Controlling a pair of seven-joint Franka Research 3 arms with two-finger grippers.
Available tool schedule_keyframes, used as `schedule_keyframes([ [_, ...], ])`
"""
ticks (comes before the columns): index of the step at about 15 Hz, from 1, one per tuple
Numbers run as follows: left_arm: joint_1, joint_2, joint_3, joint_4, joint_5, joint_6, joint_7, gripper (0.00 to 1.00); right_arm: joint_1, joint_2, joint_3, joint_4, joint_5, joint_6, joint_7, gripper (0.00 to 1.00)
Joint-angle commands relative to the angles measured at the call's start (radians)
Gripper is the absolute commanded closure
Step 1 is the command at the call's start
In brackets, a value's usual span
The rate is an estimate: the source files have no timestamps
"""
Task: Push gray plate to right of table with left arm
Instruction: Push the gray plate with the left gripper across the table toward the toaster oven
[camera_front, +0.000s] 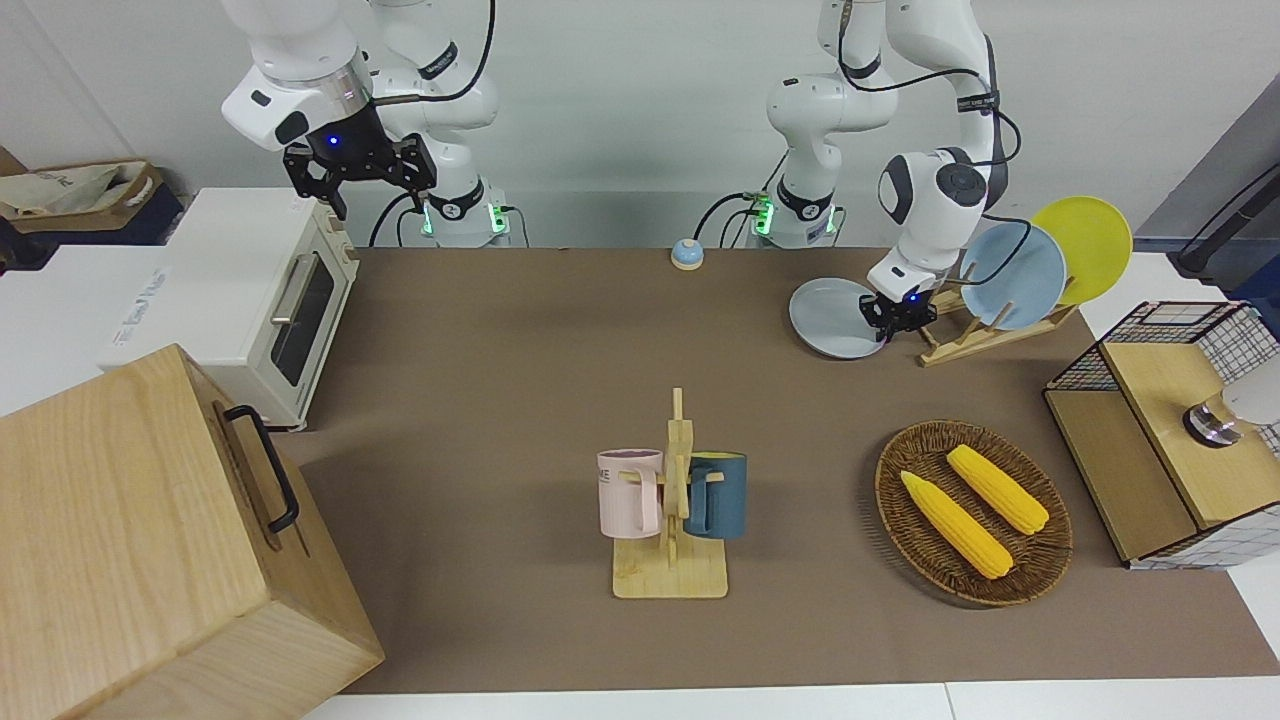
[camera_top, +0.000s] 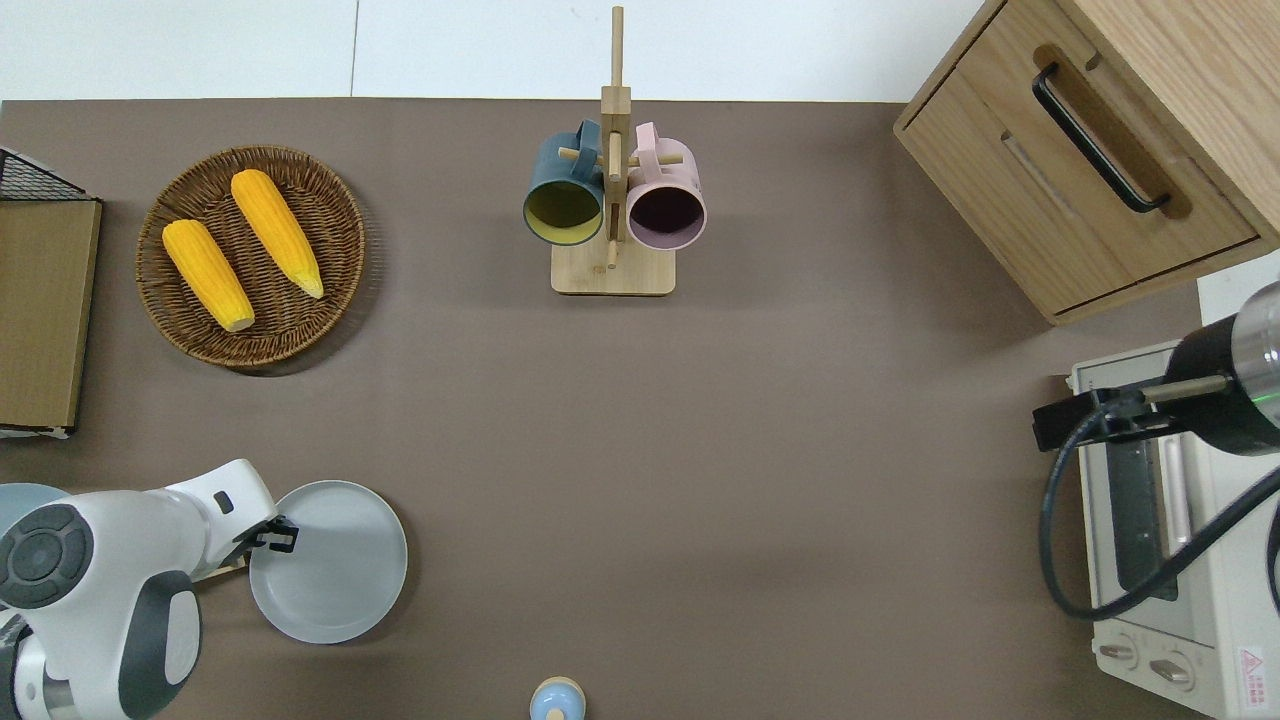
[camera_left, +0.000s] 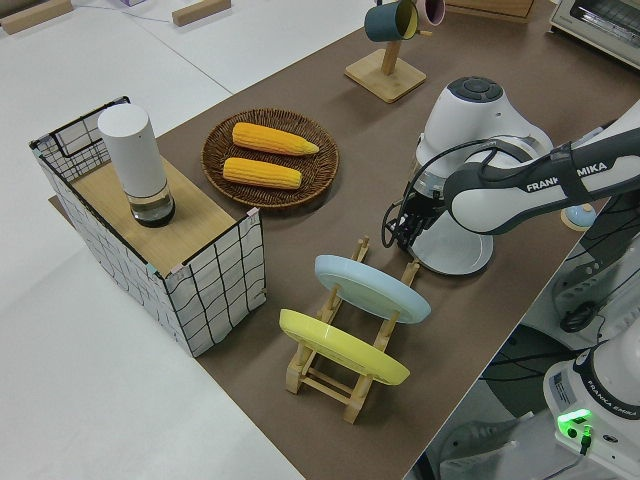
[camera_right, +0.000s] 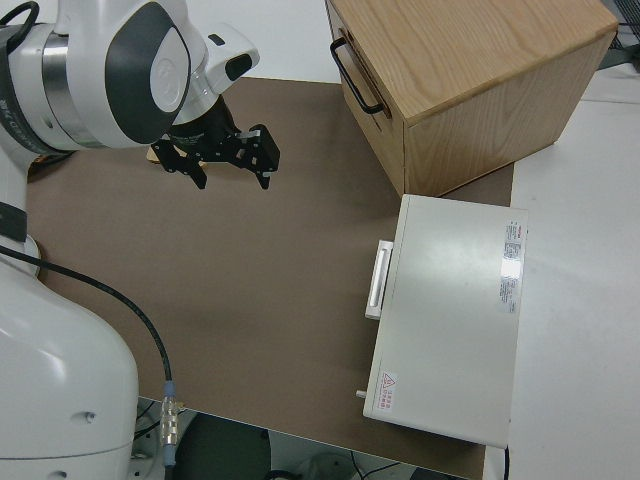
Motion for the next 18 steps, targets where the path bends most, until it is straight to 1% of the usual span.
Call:
schedule_keyframes([
  [1,-0.007,0.044,-0.013,-0.001,0.004,0.044,-0.116,1.00,-0.020,-0.002,0.016,0.009,0.004,-0.016,0.013,0.017],
  [2,-0.012,0.047,-0.019,0.001,0.004,0.044,-0.153,1.00,-0.019,-0.002,0.016,0.009,0.004,-0.016,0.012,0.017],
  [4,-0.061,0.060,-0.017,0.008,-0.004,0.044,-0.225,1.00,-0.019,-0.002,0.016,0.009,0.004,-0.016,0.013,0.017],
  [8,-0.127,0.064,-0.019,0.010,-0.007,0.044,-0.341,1.00,-0.019,-0.002,0.016,0.009,0.004,-0.016,0.012,0.017],
  [11,-0.199,0.068,-0.017,0.011,-0.013,0.044,-0.456,1.00,-0.019,-0.002,0.016,0.009,0.003,-0.016,0.013,0.017],
  [13,-0.246,0.086,-0.017,0.024,-0.014,0.046,-0.528,1.00,-0.019,-0.002,0.016,0.009,0.004,-0.016,0.013,0.017],
  [18,-0.335,0.097,-0.019,0.041,-0.025,0.044,-0.657,1.00,-0.019,-0.002,0.016,0.009,0.004,-0.016,0.013,0.017],
])
